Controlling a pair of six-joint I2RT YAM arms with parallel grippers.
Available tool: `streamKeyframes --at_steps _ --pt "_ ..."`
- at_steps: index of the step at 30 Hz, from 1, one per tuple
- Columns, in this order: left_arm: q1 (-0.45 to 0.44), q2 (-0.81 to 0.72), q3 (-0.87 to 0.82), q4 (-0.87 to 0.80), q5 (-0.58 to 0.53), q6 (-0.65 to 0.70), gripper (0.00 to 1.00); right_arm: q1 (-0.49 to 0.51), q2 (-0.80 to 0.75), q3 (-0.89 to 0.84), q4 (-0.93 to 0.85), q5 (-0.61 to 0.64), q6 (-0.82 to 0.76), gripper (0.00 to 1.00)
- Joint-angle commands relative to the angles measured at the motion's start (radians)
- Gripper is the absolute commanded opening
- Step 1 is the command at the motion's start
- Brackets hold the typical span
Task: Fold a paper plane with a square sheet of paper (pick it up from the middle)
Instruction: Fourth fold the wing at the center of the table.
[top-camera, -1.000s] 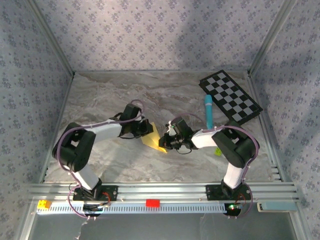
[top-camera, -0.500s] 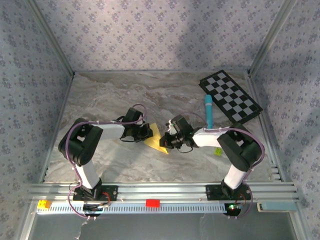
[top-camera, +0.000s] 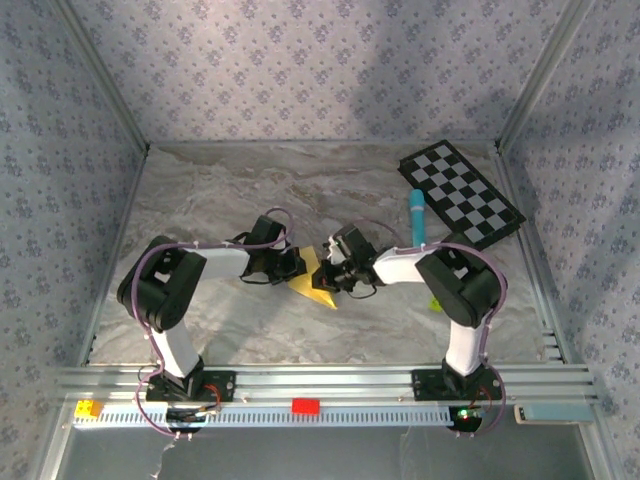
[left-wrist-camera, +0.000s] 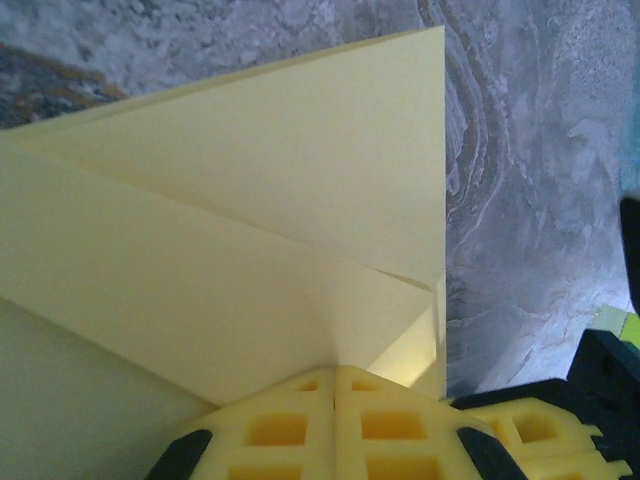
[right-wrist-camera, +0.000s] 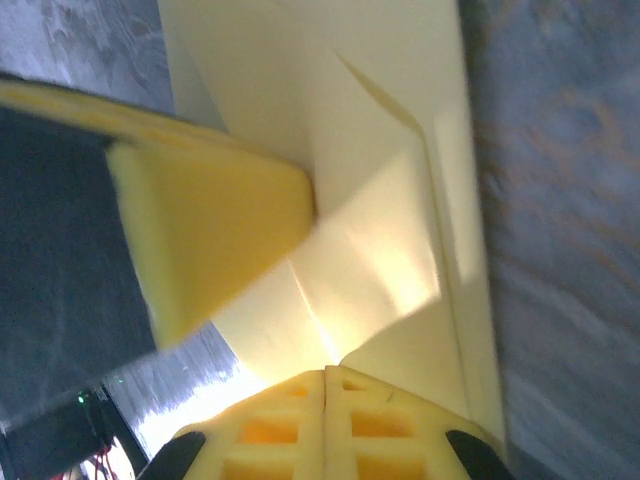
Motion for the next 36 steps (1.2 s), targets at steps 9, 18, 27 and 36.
streamKeyframes --at_steps 9,18,27,36 --pt "0.017 0.045 -0.028 -0.061 -0.049 0.007 0.04 0.001 -0.152 -0.122 -0.149 0.019 -0.056 0.06" --pt "0.019 0.045 -0.028 -0.061 -0.052 0.005 0.03 0.000 -0.177 -0.190 -0.165 0.027 -0.066 0.06" --pt "0.018 0.032 -0.045 -0.042 -0.049 -0.003 0.03 -0.006 -0.261 -0.149 -0.160 0.033 -0.051 0.06" --pt "0.019 0.024 -0.047 -0.030 -0.047 -0.007 0.03 -0.007 -0.106 -0.024 -0.102 0.006 -0.018 0.06"
